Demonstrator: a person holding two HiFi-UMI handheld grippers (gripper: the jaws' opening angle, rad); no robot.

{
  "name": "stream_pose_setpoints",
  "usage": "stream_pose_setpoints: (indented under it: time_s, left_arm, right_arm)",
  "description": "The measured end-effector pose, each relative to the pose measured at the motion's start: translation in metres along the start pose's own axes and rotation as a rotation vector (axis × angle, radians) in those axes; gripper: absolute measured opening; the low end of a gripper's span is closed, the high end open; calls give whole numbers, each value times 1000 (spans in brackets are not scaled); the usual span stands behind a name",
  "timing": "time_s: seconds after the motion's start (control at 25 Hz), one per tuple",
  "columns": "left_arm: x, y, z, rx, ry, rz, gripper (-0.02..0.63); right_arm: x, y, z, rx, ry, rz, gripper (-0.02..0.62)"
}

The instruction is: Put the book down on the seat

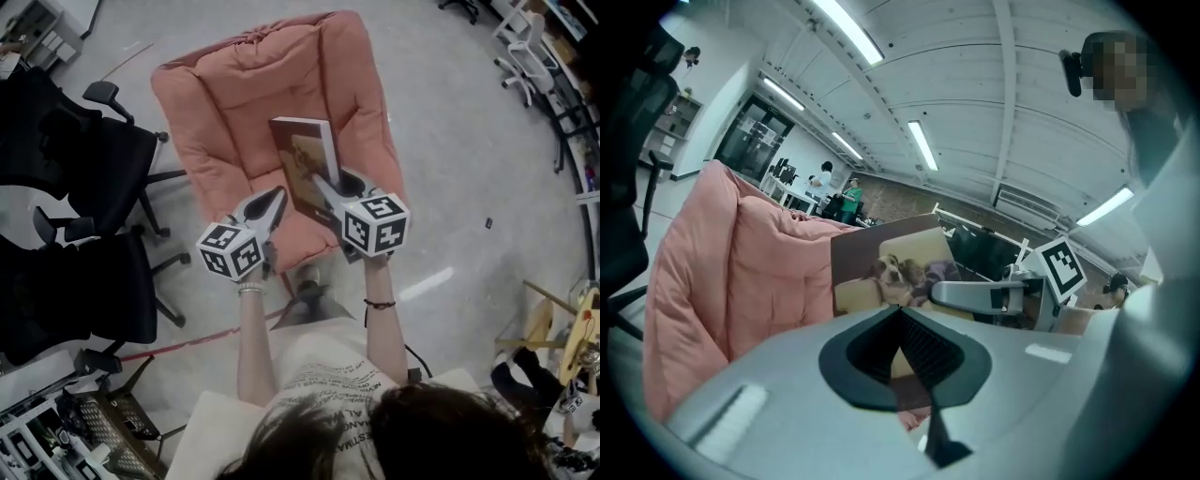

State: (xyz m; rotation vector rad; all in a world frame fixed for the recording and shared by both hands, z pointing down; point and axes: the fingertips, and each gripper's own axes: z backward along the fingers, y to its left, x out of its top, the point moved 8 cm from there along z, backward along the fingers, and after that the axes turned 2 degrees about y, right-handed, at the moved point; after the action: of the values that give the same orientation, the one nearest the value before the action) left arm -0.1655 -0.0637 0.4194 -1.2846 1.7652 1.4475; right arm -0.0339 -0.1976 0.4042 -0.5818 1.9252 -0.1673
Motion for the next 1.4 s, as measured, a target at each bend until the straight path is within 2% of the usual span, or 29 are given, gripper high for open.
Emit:
stream_pose_setpoints:
  time_s: [0.32,0.52,0.84,0.96,1.12,1.4]
  left_arm:
    - [4,37,-27,24,12,32,-8]
    - [-6,48,-48,60,29,82,-8]
    - [-42,61,-69,106,24,158,-8]
    - [-55,68,-77,120,18,179,-8]
    - [-65,77,-86,126,-14,246,-6]
    - [-84,88,-100,153,-35,311,-8]
  right_arm:
    - [3,-30,-45,46,33,-35,149]
    - [7,-54,-71,91,105,-2,149]
    - [-12,-87,-108,164,193,42,149]
    - [-26,-97,-122,181,204,32,149]
    - [-40,-109,-141,193,230,10,149]
    - [-55,-117,-164,233,289,45,149]
